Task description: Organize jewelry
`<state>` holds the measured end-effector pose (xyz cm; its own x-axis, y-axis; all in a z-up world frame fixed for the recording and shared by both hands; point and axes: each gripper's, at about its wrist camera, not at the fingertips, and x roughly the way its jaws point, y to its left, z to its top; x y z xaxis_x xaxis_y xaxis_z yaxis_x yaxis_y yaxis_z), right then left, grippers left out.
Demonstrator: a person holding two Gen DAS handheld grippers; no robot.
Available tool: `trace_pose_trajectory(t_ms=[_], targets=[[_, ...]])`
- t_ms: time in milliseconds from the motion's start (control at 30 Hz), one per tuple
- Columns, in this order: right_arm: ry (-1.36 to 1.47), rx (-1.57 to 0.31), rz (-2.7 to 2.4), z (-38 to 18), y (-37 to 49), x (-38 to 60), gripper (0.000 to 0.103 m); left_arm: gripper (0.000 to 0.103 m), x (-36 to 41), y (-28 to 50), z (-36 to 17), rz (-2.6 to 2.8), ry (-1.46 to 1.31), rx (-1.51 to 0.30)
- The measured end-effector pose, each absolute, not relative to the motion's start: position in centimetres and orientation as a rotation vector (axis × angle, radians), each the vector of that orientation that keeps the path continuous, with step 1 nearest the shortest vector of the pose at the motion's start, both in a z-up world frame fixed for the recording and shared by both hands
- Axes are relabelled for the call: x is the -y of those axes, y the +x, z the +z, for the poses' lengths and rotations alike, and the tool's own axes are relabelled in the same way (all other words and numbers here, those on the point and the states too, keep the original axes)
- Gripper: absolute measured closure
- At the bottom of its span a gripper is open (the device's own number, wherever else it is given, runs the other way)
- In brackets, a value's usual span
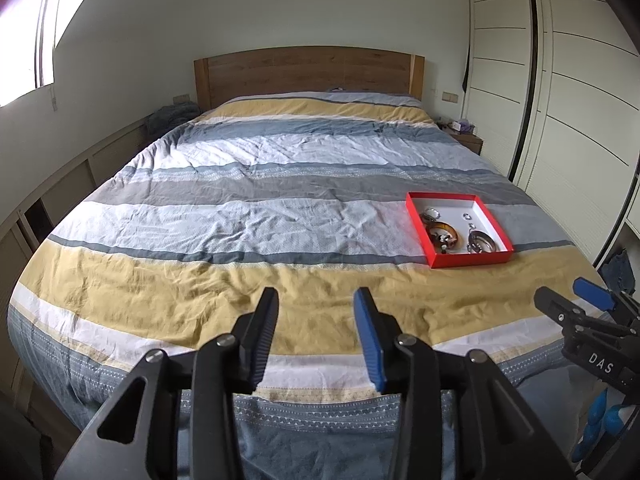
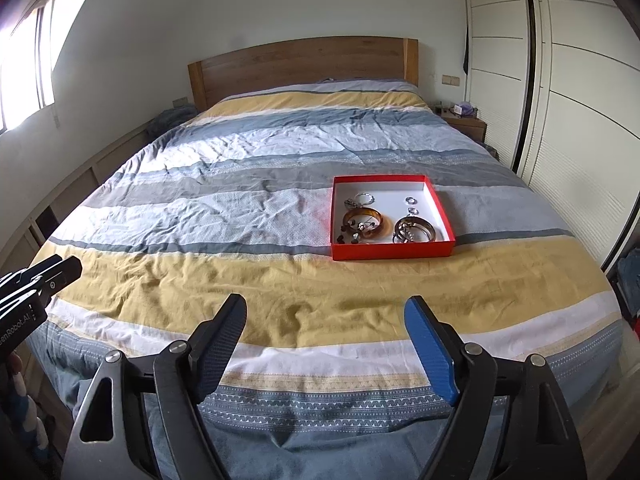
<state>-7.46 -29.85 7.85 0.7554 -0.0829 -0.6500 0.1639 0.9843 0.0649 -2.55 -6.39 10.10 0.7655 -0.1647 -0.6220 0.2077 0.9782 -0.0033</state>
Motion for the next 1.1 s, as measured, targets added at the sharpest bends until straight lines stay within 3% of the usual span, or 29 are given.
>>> trace_pose_trajectory(t_ms=[100,200,567,800,1100], targets=[[0.112,-0.712,-0.139,7.6,-7.4,29.6,0.021,0.065,5.9,-2.5,9.8,-0.208,0.052,-0.672],[0.101,-0.715,-0.147,7.4,-7.4,29.3,0.011,0.065,5.5,-2.5,9.6,-0.206,0.045,-0.67],[0.071,-0.751,-0.154,6.5,-6.9,28.6,0.009,0.065,4.6,-2.4,8.8,-0.21,0.026,-0.677],[0.059,-0.767,-0.147,5.9,-6.4,28.3,0.0,0.065,4.5,-2.2,8.6,-0.209,0.021,-0.664],[0.079,-0.792,-0.152,4.7,-6.0,29.1,0.0,0.065,5.0,-1.9,7.7,-0.258,0.01,-0.683]])
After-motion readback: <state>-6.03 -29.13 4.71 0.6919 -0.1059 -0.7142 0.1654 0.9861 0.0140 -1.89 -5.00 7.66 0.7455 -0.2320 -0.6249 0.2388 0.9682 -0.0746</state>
